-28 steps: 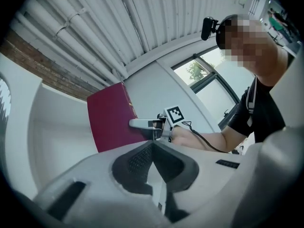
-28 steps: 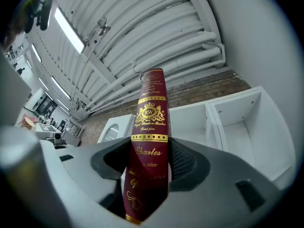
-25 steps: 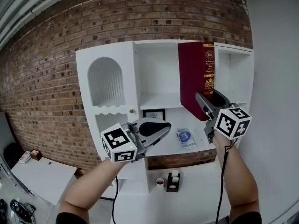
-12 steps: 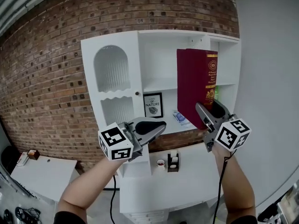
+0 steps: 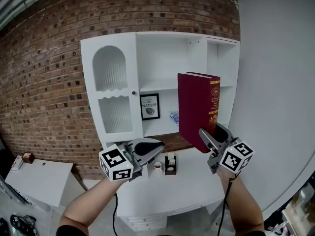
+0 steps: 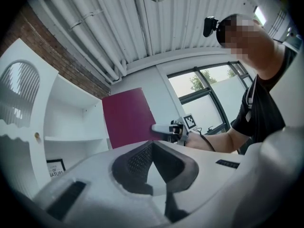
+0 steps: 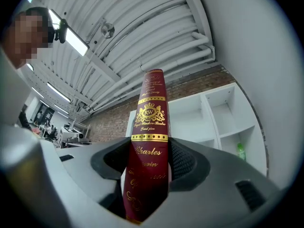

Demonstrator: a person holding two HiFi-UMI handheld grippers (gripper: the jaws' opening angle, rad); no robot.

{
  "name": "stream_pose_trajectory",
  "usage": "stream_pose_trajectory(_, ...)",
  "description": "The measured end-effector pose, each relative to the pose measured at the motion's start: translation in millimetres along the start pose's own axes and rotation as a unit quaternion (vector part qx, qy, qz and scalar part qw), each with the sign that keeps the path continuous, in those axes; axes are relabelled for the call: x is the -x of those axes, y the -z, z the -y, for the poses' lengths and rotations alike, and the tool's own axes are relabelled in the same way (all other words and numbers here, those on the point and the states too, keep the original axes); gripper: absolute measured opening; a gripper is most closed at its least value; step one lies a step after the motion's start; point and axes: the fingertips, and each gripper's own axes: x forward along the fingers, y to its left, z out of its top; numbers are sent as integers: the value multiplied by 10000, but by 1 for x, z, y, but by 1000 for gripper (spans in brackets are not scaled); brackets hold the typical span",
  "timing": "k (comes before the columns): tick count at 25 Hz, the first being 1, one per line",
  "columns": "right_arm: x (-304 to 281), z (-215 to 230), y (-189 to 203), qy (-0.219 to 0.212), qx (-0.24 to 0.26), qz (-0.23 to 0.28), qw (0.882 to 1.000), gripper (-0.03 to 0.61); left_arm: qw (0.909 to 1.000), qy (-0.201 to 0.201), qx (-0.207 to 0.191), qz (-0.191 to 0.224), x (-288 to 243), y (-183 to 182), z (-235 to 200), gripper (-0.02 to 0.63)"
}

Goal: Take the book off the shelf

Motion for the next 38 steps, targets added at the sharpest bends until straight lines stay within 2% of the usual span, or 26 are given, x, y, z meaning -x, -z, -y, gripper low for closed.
stream_pose_trajectory(8,86,4,22,-260,-366,-339,9984,233,9985,-331,381,219,-38,6,75,8)
stream_pose_trajectory(11,121,5,24,-314,-551,-417,9971,233,9981,-412,459,59,-57,18,110,8)
stream_pose_trajectory(18,189,-15,59,-705,-988,-707,9901,233,9918,-966,794,-259,-64,47,183,8)
stream_pose_trajectory(22,236,-65,108,-1032,-1485,-898,9794,233,9844,-1279,597,-1047,-50,90,251,8)
stream_pose_trajectory(24,261,-92,140,-1109,-1791,-1043,9720,233,9796,-1340,799,-1265,-39,115,284,8)
stream_pose_trajectory(29,295,-147,177,-1153,-2138,-1128,9635,233,9750,-1292,1066,-1458,-9,147,336,8)
stream_pose_trajectory(33,317,-199,184,-1084,-2183,-1210,9623,233,9762,-1226,894,-1549,29,154,377,8)
stream_pose_trajectory(38,332,-265,195,-910,-2256,-1470,9588,233,9764,-1080,1088,-1520,86,154,426,8)
